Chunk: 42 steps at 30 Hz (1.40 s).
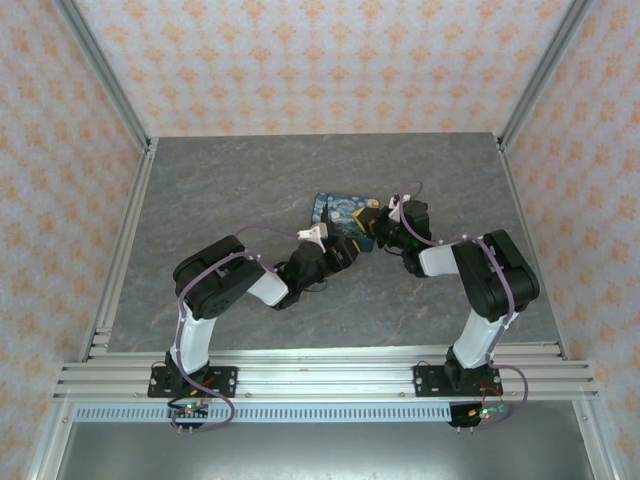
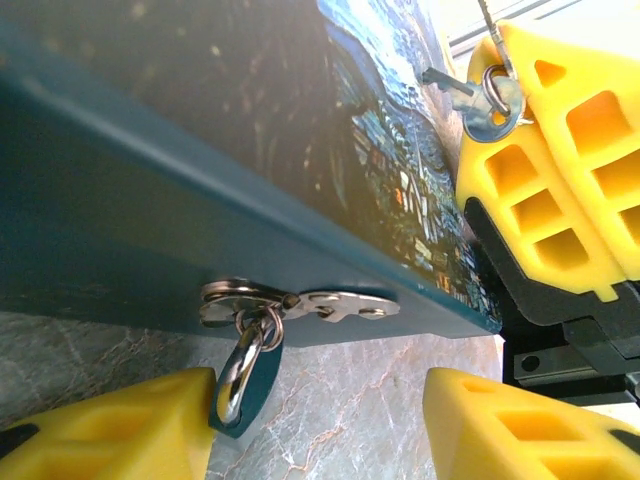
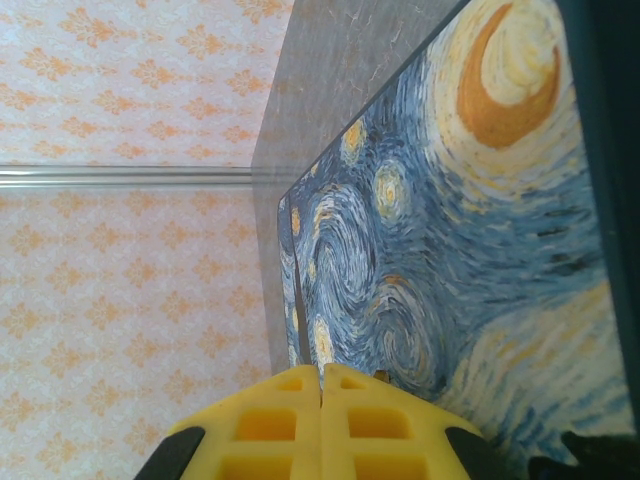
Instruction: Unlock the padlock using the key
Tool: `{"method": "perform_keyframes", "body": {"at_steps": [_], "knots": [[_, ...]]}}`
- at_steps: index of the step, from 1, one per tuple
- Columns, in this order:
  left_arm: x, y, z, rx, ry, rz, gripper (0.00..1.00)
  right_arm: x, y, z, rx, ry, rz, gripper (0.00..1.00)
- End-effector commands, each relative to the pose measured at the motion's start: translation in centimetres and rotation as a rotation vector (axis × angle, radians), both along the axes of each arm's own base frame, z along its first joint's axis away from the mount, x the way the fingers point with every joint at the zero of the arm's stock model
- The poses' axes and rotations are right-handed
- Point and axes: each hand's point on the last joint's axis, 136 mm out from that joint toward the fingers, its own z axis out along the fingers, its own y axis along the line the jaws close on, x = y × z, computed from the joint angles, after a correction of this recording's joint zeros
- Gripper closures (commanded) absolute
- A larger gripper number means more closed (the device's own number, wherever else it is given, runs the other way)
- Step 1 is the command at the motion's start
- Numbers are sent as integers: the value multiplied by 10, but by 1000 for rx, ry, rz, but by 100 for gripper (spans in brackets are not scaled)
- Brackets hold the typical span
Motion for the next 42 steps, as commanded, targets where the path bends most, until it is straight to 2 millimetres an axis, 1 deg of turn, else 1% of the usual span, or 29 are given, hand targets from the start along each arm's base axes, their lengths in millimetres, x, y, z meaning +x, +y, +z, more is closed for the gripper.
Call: {"method": "perform_keyframes", "body": {"at_steps": [1, 2, 3, 4, 7, 12, 15, 18, 23, 29, 36, 42], "knots": [[3, 9, -14, 49, 26, 52, 41, 0, 1, -4, 4, 6, 6, 100], [3, 9, -13, 49, 25, 53, 41, 0, 1, -5, 4, 7, 6, 100], [2, 12, -20, 74, 45, 60, 42, 0, 1, -5, 4, 8, 6, 100], [2, 12, -21, 81, 50, 63, 42, 0, 0, -5, 4, 7, 5, 100], [3, 16, -24, 107, 66, 80, 45, 0, 1, -5, 6, 9, 6, 100], [3, 28, -38, 206, 126, 124, 52, 0, 1, -5, 8, 9, 6, 100], [3, 32, -42, 253, 142, 134, 57, 0, 1, -6, 8, 10, 7, 100], [3, 35, -46, 289, 156, 141, 63, 0, 1, -6, 8, 9, 7, 100], [2, 39, -51, 312, 172, 156, 66, 0, 1, -6, 11, 9, 7, 100], [6, 39, -52, 317, 171, 170, 68, -1, 1, -7, 12, 10, 7, 100], [10, 39, -50, 306, 164, 190, 77, -2, 1, -6, 14, 8, 9, 100], [11, 37, -43, 292, 163, 188, 93, -2, 2, 1, 22, -5, 16, 100]]}}
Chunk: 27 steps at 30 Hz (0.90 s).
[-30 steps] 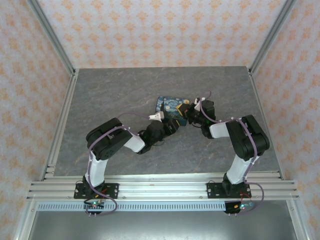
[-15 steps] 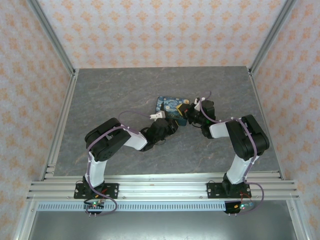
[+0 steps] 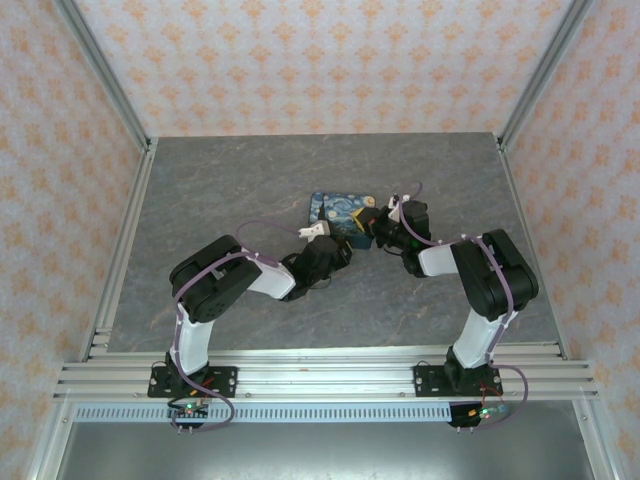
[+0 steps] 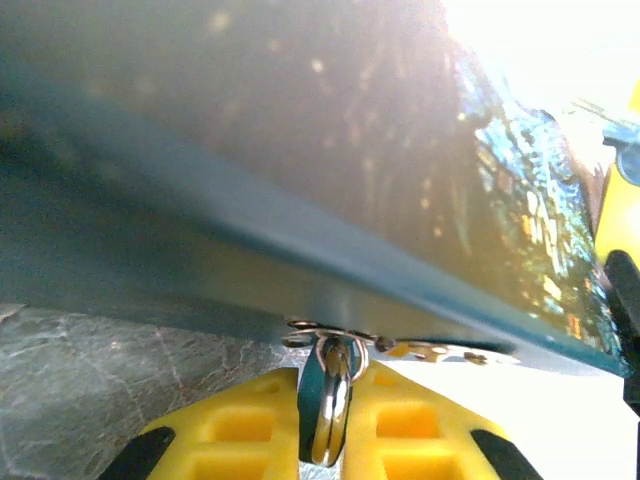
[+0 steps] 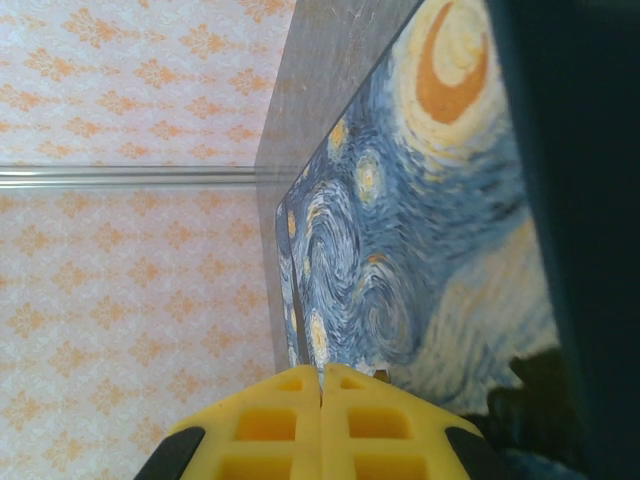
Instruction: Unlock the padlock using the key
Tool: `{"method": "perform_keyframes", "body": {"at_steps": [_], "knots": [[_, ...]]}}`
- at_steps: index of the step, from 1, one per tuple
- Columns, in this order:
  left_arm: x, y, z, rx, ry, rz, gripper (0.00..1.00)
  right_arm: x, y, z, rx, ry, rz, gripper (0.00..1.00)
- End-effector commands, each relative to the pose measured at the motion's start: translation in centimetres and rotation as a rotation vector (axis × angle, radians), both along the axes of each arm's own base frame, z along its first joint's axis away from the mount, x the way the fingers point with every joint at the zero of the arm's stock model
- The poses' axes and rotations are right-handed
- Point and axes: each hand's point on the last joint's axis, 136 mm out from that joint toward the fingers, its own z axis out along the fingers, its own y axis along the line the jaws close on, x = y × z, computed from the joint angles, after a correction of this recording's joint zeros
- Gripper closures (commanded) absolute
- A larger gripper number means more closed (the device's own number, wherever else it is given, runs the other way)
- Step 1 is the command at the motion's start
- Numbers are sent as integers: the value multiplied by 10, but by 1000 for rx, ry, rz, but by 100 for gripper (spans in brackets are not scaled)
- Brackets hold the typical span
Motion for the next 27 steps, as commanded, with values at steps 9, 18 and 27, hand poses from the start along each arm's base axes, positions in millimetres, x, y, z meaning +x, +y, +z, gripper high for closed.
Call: {"method": "perform_keyframes", "body": {"at_steps": [9, 18, 27], "knots": [[-10, 29, -12, 54, 98, 41, 100, -20, 0, 45, 28, -82, 45, 100], [-10, 27, 27, -50, 102, -51, 100, -88, -15, 43, -46, -133, 132, 100], [-18, 28, 56, -70, 81, -118, 100, -122, -25, 22, -43, -91, 133, 100]]}}
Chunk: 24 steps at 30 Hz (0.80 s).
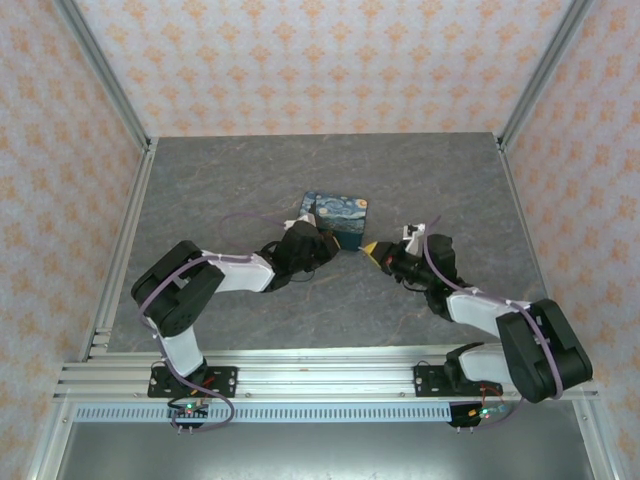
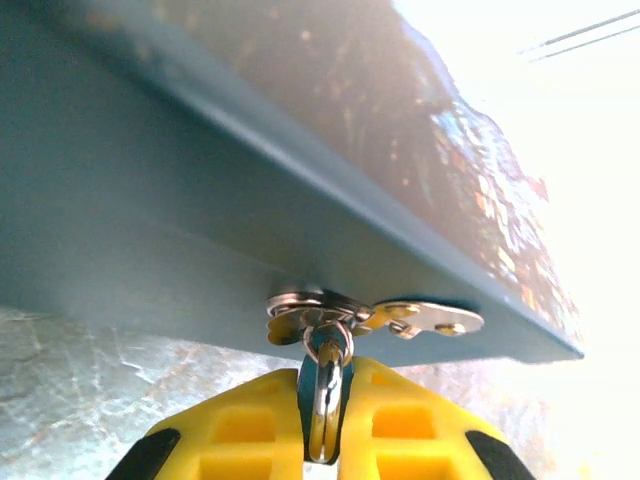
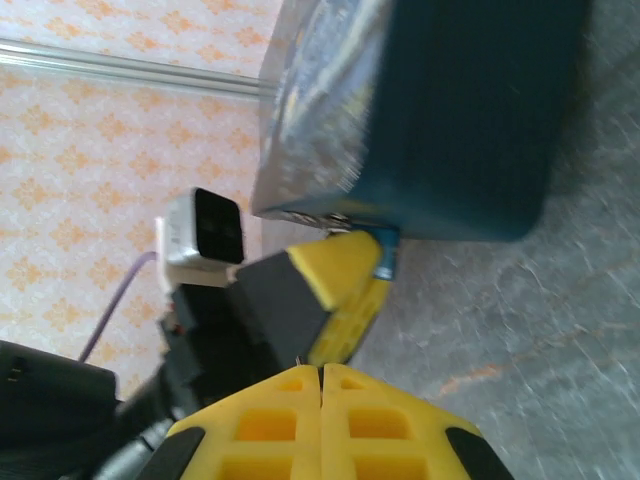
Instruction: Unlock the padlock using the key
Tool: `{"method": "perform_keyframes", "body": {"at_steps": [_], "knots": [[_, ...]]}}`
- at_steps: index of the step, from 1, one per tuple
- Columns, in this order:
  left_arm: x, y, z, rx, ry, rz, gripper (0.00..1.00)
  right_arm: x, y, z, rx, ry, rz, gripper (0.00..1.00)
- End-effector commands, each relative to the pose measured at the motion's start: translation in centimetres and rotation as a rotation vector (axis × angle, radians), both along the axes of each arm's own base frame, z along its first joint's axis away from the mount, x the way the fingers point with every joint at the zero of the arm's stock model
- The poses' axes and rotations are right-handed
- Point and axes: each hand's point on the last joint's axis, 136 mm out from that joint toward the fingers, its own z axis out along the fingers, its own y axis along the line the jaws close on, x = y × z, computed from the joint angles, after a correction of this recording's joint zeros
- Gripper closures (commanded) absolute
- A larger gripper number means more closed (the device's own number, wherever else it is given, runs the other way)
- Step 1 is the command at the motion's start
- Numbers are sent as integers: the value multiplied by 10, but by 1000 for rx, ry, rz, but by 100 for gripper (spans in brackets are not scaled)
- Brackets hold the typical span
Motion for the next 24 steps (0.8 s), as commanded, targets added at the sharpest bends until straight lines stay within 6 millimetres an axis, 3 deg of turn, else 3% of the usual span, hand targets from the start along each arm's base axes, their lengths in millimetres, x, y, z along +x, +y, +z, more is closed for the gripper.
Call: {"method": "perform_keyframes", "body": {"at_steps": [1, 12, 24], "knots": [[-4, -1, 19, -20, -33, -48, 100, -6, -1, 7, 9, -34, 7, 100], [0, -11, 43, -210, -81, -97, 100, -17, 6, -4, 30, -11, -53, 100], [0, -5, 57, -332, -89, -72, 100, -1, 18, 0, 76, -19, -67, 100]]}}
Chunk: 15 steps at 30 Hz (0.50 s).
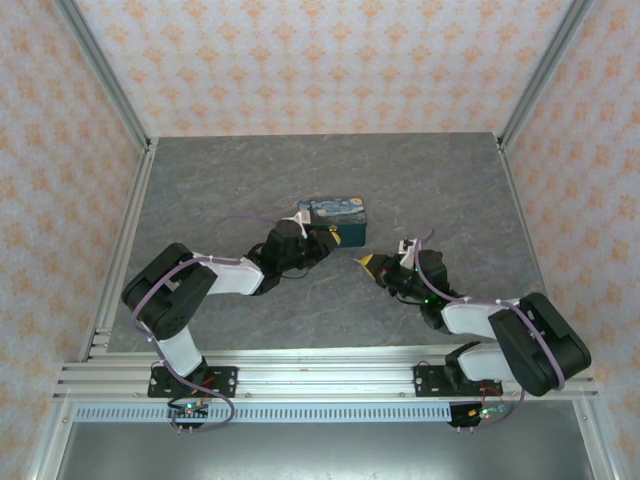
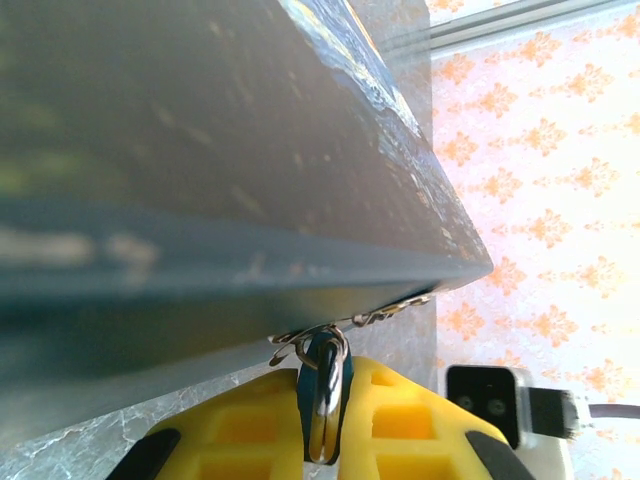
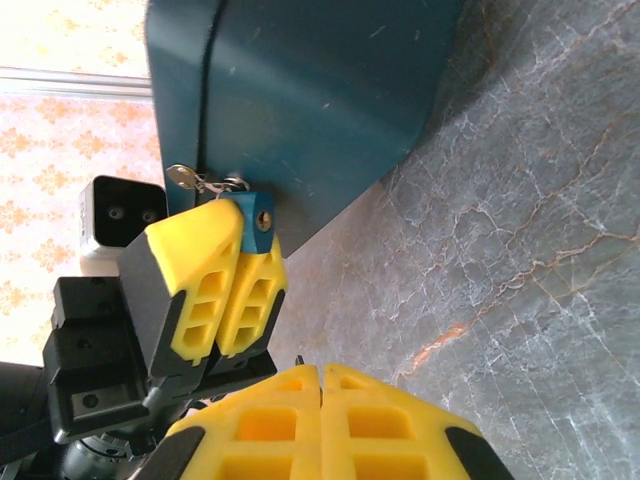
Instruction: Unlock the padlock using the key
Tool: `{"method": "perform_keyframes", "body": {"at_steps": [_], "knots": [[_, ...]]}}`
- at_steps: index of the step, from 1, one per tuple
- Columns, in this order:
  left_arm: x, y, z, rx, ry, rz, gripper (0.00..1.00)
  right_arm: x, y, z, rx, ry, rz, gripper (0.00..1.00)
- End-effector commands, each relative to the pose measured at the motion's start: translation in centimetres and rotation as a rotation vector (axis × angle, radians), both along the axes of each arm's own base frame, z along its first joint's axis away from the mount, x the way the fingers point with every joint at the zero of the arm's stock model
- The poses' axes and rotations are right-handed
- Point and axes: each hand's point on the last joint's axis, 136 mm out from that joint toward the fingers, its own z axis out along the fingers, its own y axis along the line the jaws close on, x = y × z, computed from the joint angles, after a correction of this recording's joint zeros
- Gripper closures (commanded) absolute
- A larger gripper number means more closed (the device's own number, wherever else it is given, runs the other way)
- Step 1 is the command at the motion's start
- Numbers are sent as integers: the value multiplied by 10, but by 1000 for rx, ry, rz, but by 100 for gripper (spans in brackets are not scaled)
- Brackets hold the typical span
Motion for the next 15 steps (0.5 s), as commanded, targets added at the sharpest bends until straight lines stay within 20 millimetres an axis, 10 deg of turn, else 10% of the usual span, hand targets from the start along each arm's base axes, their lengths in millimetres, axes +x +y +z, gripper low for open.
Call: {"method": "perform_keyframes", "body": {"at_steps": [1, 15], "knots": [[5, -3, 30, -123, -49, -1, 100, 15, 7, 28, 57, -93, -13, 100], [12, -18, 30, -301, 64, -78, 100, 23, 10, 41, 73, -139, -19, 100]]}}
